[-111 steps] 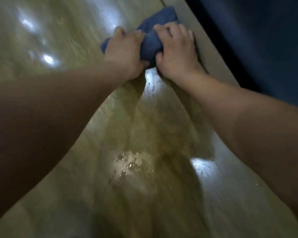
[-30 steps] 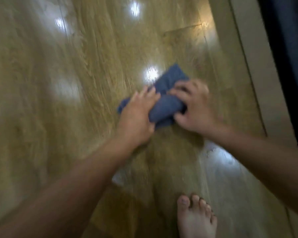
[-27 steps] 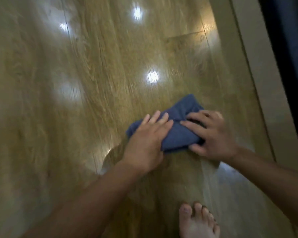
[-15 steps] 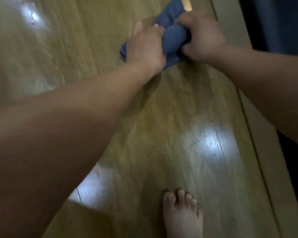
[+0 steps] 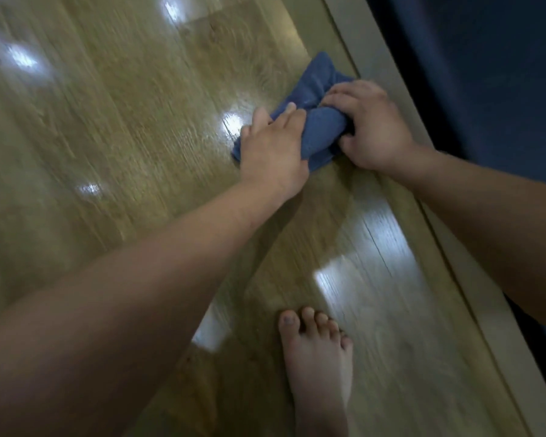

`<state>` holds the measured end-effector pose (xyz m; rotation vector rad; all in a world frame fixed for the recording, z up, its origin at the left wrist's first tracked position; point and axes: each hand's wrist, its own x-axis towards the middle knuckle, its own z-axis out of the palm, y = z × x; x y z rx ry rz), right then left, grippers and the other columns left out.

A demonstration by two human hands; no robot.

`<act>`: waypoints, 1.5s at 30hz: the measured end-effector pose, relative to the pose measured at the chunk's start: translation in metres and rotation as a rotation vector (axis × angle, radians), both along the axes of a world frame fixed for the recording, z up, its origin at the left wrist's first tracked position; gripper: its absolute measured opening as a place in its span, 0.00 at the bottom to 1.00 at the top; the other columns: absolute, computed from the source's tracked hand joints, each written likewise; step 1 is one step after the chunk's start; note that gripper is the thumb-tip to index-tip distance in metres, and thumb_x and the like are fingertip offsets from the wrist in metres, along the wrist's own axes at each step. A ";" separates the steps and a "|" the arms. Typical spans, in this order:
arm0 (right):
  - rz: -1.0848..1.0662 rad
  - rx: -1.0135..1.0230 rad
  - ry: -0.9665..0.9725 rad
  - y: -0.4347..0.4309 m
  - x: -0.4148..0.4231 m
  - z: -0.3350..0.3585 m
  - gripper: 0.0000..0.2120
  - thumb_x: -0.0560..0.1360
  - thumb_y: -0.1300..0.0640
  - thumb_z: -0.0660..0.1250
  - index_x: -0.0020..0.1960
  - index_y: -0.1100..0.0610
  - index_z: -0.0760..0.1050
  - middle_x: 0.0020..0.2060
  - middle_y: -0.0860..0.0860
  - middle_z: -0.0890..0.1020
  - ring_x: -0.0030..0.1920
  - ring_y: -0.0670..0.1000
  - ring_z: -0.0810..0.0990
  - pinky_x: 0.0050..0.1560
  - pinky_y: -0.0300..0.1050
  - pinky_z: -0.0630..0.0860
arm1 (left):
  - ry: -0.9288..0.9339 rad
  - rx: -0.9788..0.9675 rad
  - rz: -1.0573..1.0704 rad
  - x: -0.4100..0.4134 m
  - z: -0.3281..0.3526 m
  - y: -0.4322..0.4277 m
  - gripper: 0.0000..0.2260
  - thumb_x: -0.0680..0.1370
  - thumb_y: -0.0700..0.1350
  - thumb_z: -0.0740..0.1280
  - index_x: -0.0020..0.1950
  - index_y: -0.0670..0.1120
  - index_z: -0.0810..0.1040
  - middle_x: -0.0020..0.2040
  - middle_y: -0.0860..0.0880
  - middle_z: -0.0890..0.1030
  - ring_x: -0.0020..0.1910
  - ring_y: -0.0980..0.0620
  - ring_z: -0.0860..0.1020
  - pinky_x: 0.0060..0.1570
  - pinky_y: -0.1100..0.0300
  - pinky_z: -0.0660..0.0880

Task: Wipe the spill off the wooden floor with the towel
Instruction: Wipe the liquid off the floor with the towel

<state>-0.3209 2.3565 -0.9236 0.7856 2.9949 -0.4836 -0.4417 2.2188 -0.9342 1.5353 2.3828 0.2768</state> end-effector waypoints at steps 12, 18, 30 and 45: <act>0.114 0.054 -0.059 -0.021 0.063 -0.003 0.28 0.61 0.58 0.65 0.60 0.64 0.79 0.56 0.65 0.80 0.55 0.69 0.78 0.59 0.63 0.75 | 0.099 -0.076 -0.350 0.027 0.002 -0.023 0.30 0.77 0.49 0.64 0.78 0.52 0.58 0.77 0.50 0.61 0.68 0.42 0.65 0.61 0.49 0.66; -0.053 -0.008 -0.161 0.016 -0.015 0.012 0.29 0.67 0.64 0.68 0.69 0.58 0.74 0.66 0.60 0.75 0.67 0.64 0.71 0.66 0.56 0.70 | 0.119 -0.182 -0.194 -0.032 0.016 0.039 0.30 0.74 0.48 0.66 0.75 0.48 0.63 0.71 0.46 0.68 0.66 0.40 0.66 0.61 0.48 0.69; 0.349 0.156 -0.133 -0.001 0.028 0.002 0.27 0.66 0.54 0.65 0.65 0.56 0.75 0.59 0.61 0.78 0.57 0.65 0.78 0.55 0.58 0.74 | 0.148 -0.174 -0.350 0.005 0.016 -0.031 0.30 0.75 0.50 0.65 0.76 0.46 0.62 0.76 0.41 0.59 0.68 0.38 0.63 0.64 0.48 0.67; -0.197 -0.048 -0.223 -0.098 0.127 0.001 0.29 0.60 0.56 0.66 0.61 0.58 0.77 0.57 0.60 0.77 0.56 0.65 0.75 0.58 0.59 0.71 | -0.033 -0.084 -0.380 0.083 0.017 -0.068 0.21 0.76 0.48 0.66 0.69 0.48 0.69 0.65 0.48 0.68 0.61 0.42 0.67 0.54 0.49 0.66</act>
